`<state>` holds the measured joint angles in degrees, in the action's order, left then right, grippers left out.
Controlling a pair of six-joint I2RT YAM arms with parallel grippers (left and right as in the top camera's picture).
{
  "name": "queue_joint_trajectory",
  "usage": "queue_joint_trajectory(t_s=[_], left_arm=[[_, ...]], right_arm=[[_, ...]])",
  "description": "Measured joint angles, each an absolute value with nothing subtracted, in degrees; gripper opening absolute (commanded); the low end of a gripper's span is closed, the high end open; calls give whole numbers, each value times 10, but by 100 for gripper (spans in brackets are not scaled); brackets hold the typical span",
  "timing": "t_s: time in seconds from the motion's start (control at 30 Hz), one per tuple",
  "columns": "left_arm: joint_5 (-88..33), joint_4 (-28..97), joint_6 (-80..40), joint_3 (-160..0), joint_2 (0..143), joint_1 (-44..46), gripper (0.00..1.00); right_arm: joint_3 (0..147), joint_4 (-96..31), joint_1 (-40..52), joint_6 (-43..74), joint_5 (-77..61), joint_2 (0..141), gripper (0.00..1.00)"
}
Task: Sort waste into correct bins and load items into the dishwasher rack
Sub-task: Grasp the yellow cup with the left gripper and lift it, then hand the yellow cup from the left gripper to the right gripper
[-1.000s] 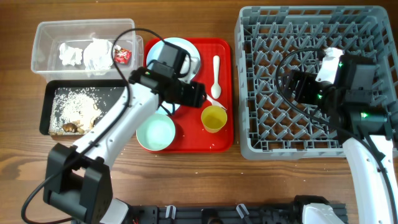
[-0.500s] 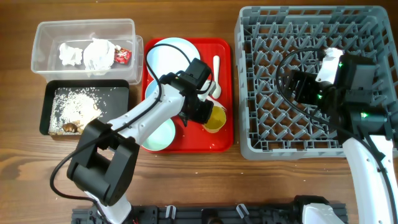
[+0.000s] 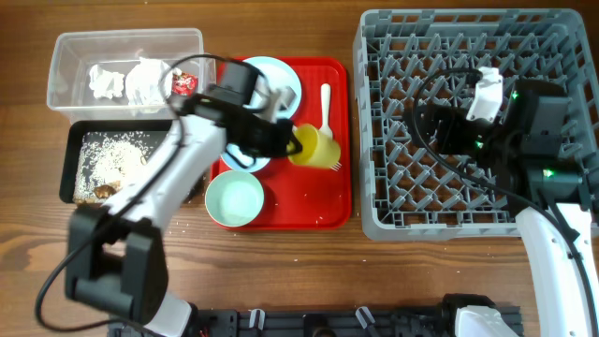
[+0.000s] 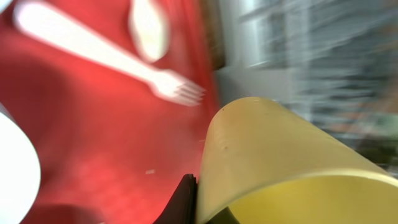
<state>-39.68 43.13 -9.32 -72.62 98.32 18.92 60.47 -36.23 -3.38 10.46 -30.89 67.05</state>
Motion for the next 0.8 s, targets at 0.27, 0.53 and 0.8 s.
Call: queue_joint_trajectory(t_s=[0.27, 0.53, 0.8], left_arm=[[-686, 361, -93, -728, 968, 116, 4], [-812, 345, -93, -728, 968, 114, 4], [-833, 344, -93, -728, 968, 114, 4]], right_arm=[[597, -248, -25, 101, -557, 719, 100], [594, -151, 53, 98, -710, 774, 98], [594, -93, 110, 118, -735, 792, 77]])
